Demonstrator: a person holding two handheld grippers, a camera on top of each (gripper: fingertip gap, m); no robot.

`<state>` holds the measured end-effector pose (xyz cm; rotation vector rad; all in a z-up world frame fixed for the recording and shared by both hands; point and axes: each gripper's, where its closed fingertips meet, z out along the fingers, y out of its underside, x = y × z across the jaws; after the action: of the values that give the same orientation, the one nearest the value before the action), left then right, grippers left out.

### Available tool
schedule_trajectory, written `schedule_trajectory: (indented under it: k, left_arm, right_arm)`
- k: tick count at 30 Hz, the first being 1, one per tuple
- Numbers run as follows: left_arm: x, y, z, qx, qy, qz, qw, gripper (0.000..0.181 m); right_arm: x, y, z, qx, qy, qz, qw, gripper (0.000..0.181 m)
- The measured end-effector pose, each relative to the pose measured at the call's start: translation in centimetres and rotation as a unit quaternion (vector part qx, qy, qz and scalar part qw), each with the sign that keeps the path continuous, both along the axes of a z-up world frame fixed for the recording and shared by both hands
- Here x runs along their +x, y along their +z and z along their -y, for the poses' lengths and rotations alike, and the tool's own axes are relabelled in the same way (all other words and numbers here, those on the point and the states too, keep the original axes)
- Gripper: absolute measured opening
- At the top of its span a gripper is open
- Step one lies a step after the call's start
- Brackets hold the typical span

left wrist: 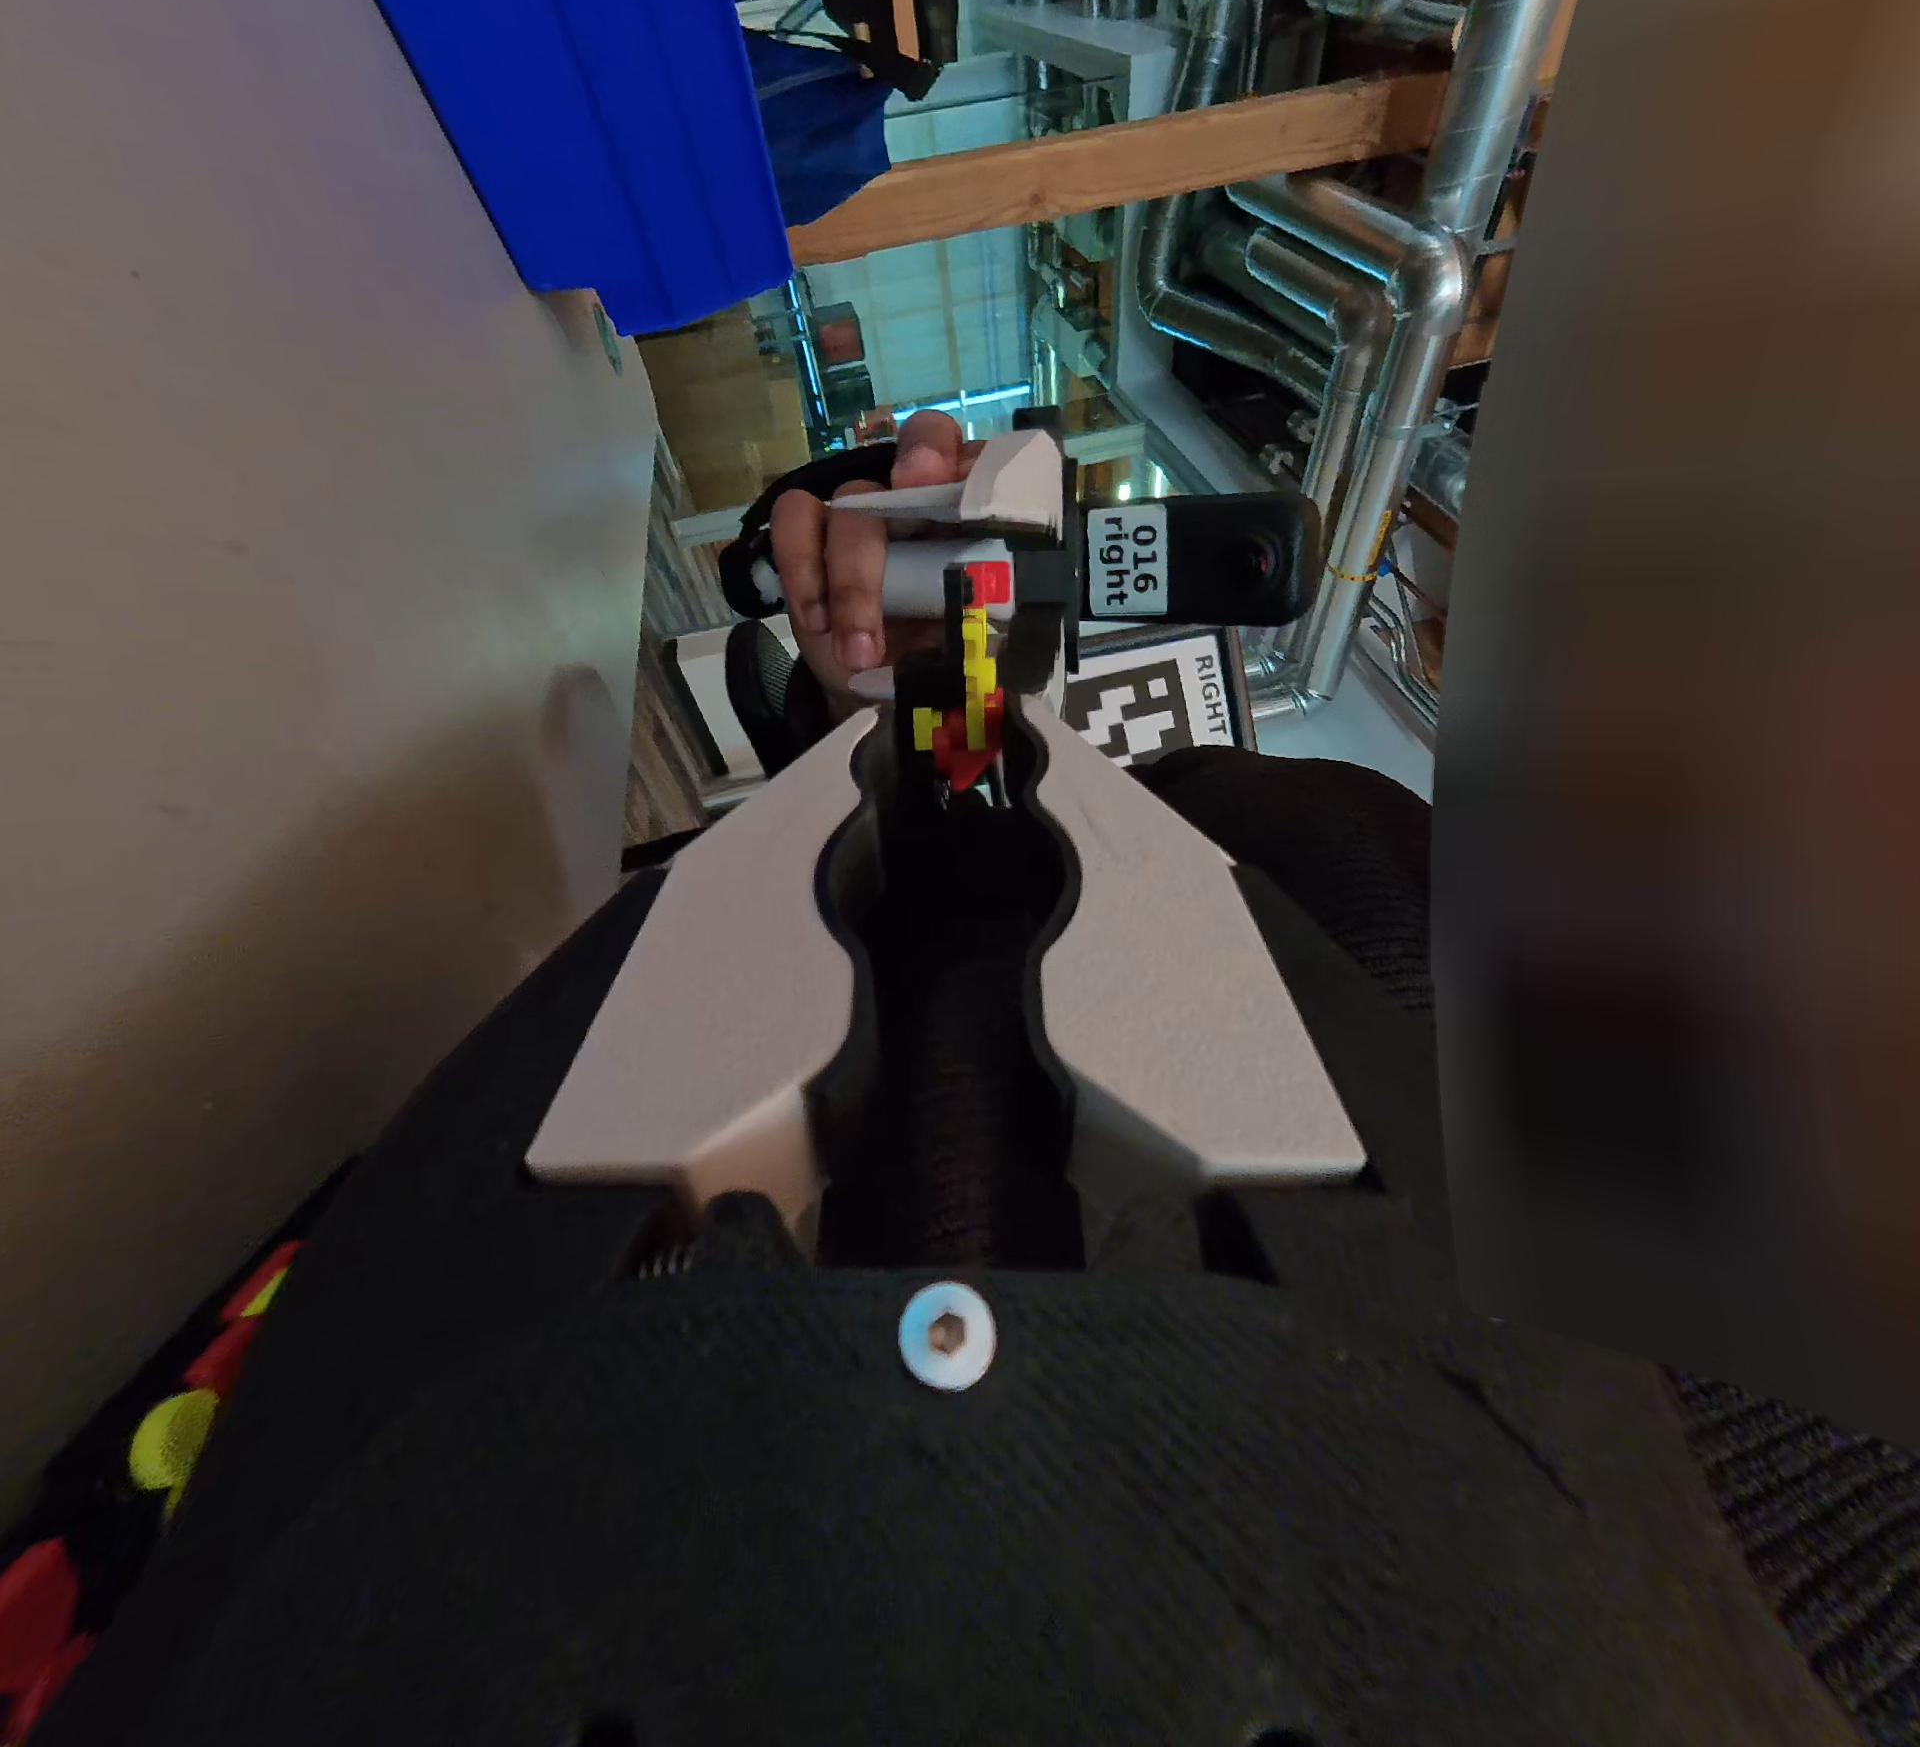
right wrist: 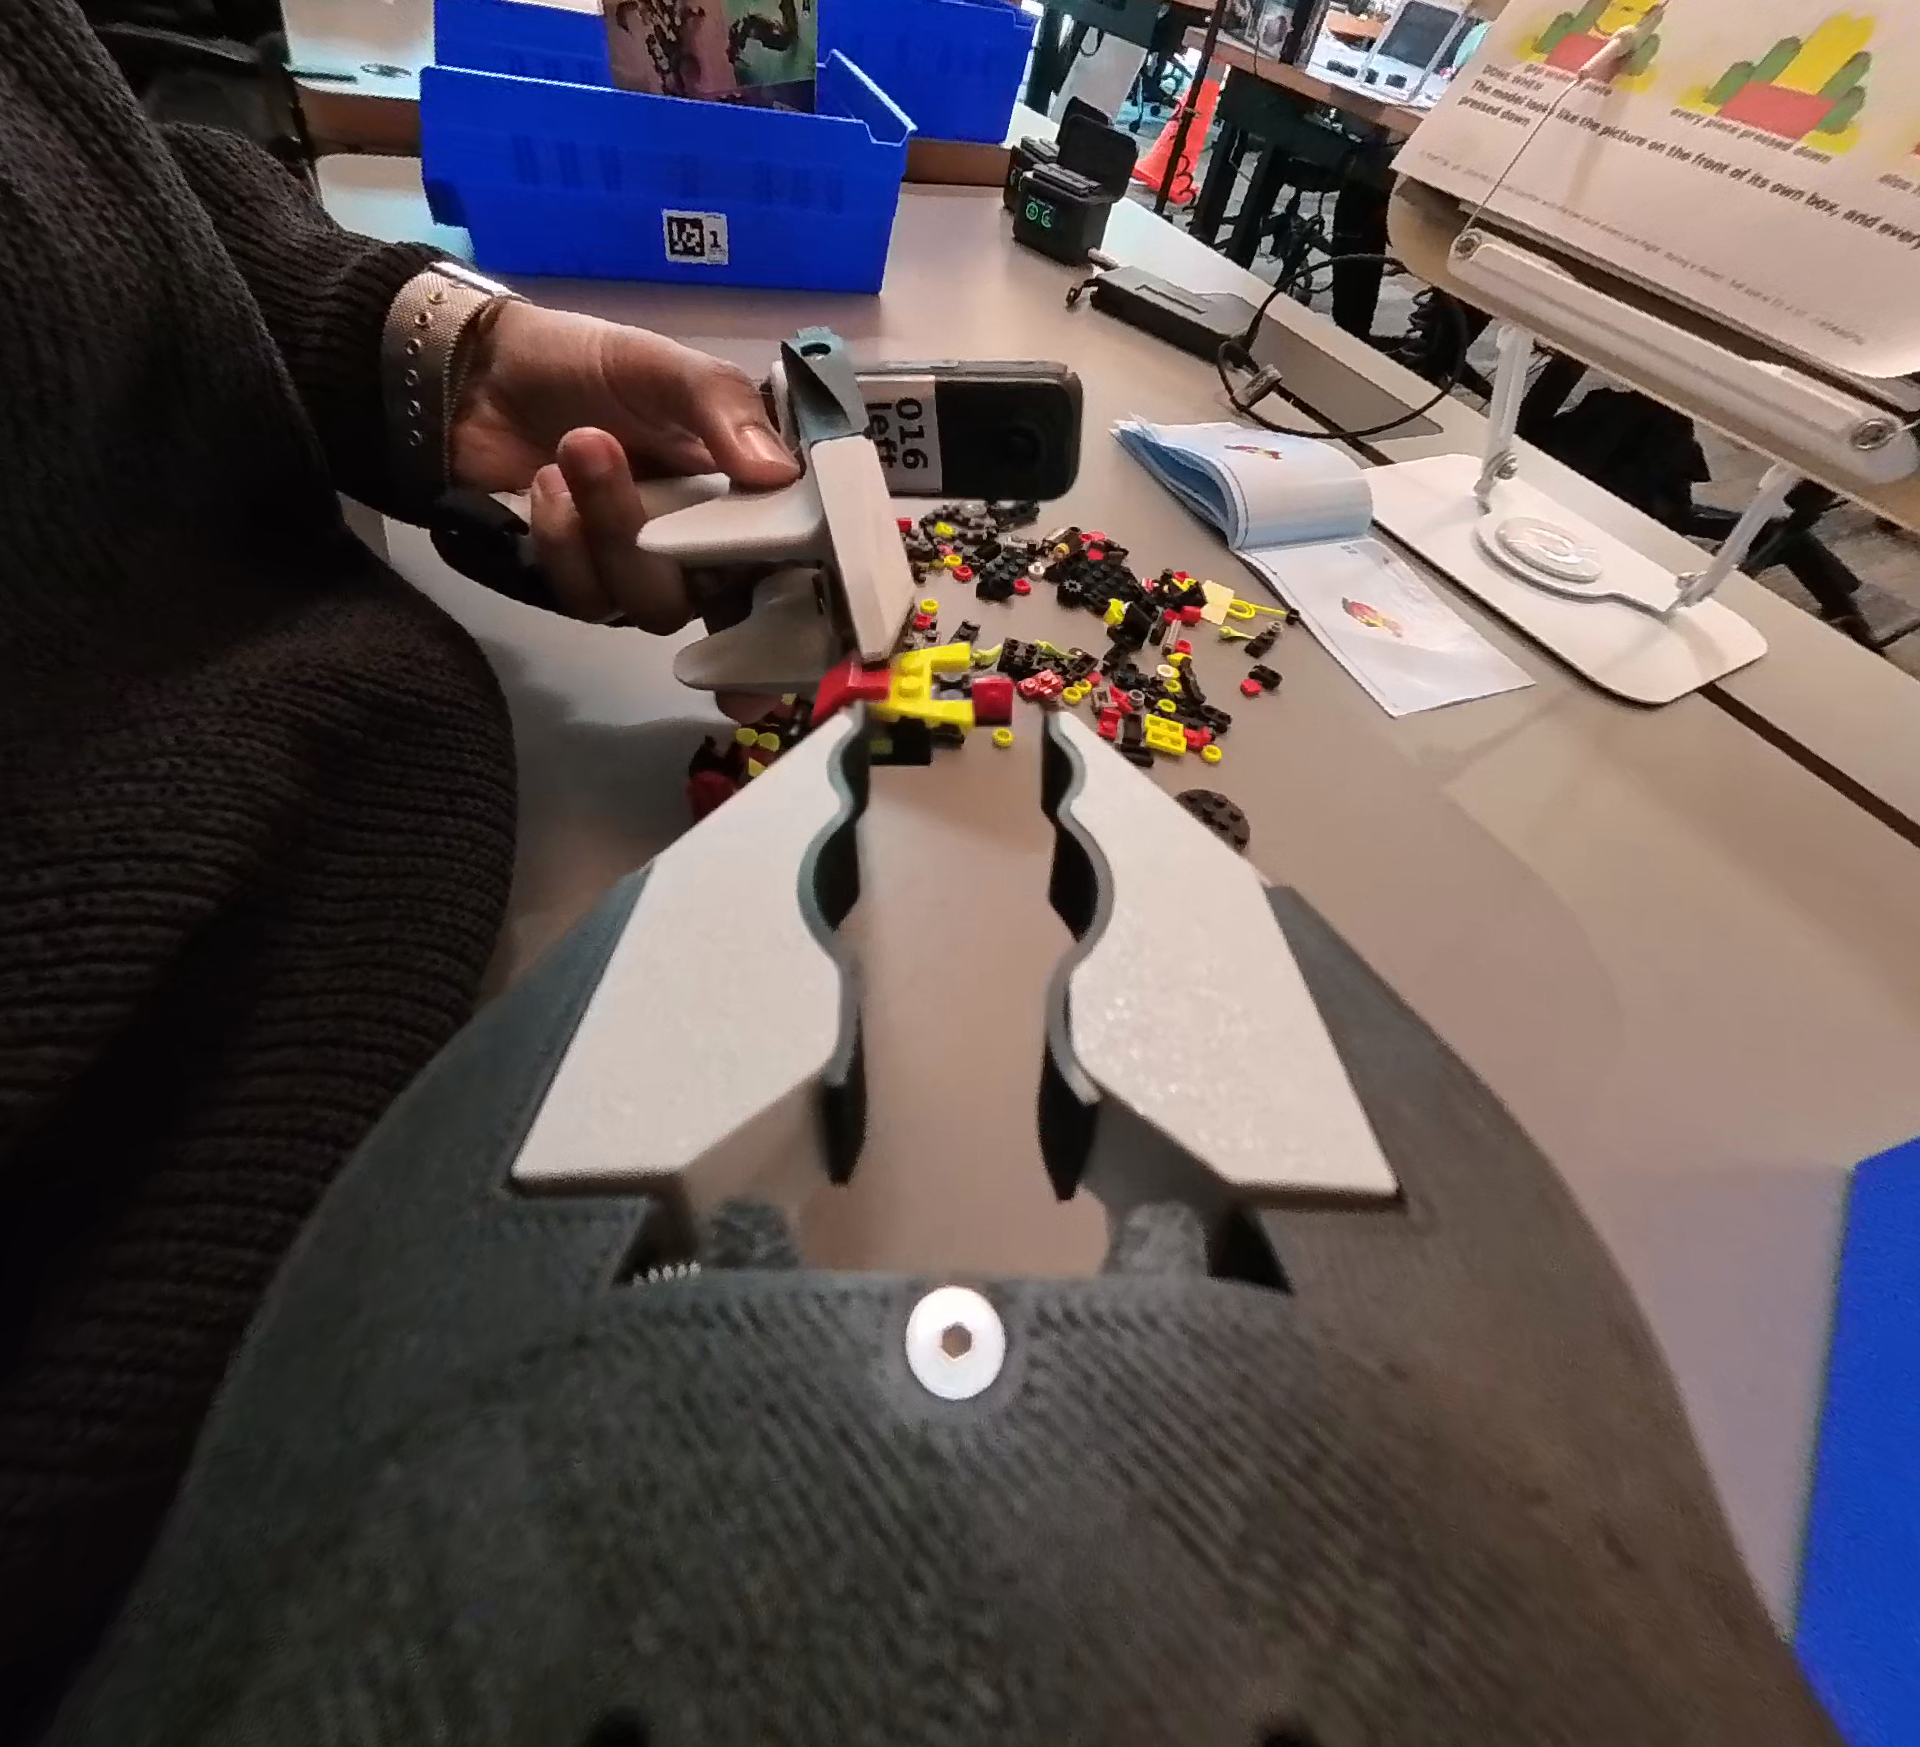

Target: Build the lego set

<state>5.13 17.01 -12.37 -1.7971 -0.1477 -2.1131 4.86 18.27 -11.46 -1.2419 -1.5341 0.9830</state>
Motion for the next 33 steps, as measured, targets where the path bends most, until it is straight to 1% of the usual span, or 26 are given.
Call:
schedule_trajectory:
  k: [4, 9, 12, 16, 18, 21, 23, 24, 27, 29, 30, 31, 33]
  left_arm:
    - [-0.4, -0.6, -0.5, -0.004, 0.020, -0.021, 1.000, 0.017]
    - [-0.8, -1.3, -1.1, -0.018, 0.042, -0.039, 0.998, 0.017]
    - [-0.6, -1.5, -1.1, -0.021, 0.041, -0.040, 0.998, 0.017]
    - [0.0, -1.4, -0.8, -0.020, 0.032, -0.041, 0.998, 0.017]
    - [0.3, -1.5, -0.7, -0.019, 0.030, -0.044, 0.998, 0.017]
    - [0.5, -1.7, -0.5, -0.014, 0.025, -0.056, 0.998, 0.018]
    - [0.5, -1.8, -0.5, -0.007, 0.026, -0.069, 0.997, 0.018]
    - [0.4, -1.9, -0.5, -0.004, 0.025, -0.075, 0.997, 0.022]
    - [-0.2, -2.5, -0.7, -0.005, 0.033, -0.104, 0.994, 0.042]
    - [-1.2, -3.1, -1.2, 0.000, 0.053, -0.137, 0.989, 0.044]
    - [-1.8, -3.3, -1.5, 0.004, 0.063, -0.151, 0.987, 0.046]
    - [-2.4, -3.4, -1.7, 0.008, 0.072, -0.163, 0.984, 0.047]
    - [-3.5, -3.5, -2.1, 0.014, 0.089, -0.179, 0.980, 0.046]
  right_arm:
    - [0.0, -0.5, -0.2, -0.015, -0.003, 0.010, 1.000, 0.042]
    - [-0.7, -1.2, 0.2, -0.050, -0.001, 0.021, 0.999, 0.066]
    - [-1.0, -1.7, 0.4, -0.039, -0.004, 0.034, 0.999, 0.066]
    - [-1.1, -2.1, 0.5, -0.032, -0.008, 0.045, 0.998, 0.060]
    - [-1.1, -2.1, 0.6, -0.032, -0.006, 0.047, 0.998, 0.054]
    - [-0.9, -2.2, 0.2, -0.026, -0.015, 0.050, 0.998, 0.039]
    - [-0.8, -2.2, 0.3, -0.034, -0.012, 0.052, 0.998, 0.037]
    - [-0.8, -2.3, 0.3, -0.039, -0.010, 0.054, 0.998, 0.036]
    - [-0.7, -2.8, 0.1, -0.042, -0.010, 0.065, 0.997, 0.033]
    - [-0.6, -3.8, 0.0, -0.053, -0.009, 0.086, 0.995, 0.033]
    - [-0.6, -4.6, -0.1, -0.061, -0.010, 0.102, 0.993, 0.027]
    - [-0.5, -5.4, -0.2, -0.069, -0.012, 0.120, 0.990, 0.011]
    - [-0.3, -7.3, -0.3, -0.091, -0.012, 0.162, 0.982, 0.011]
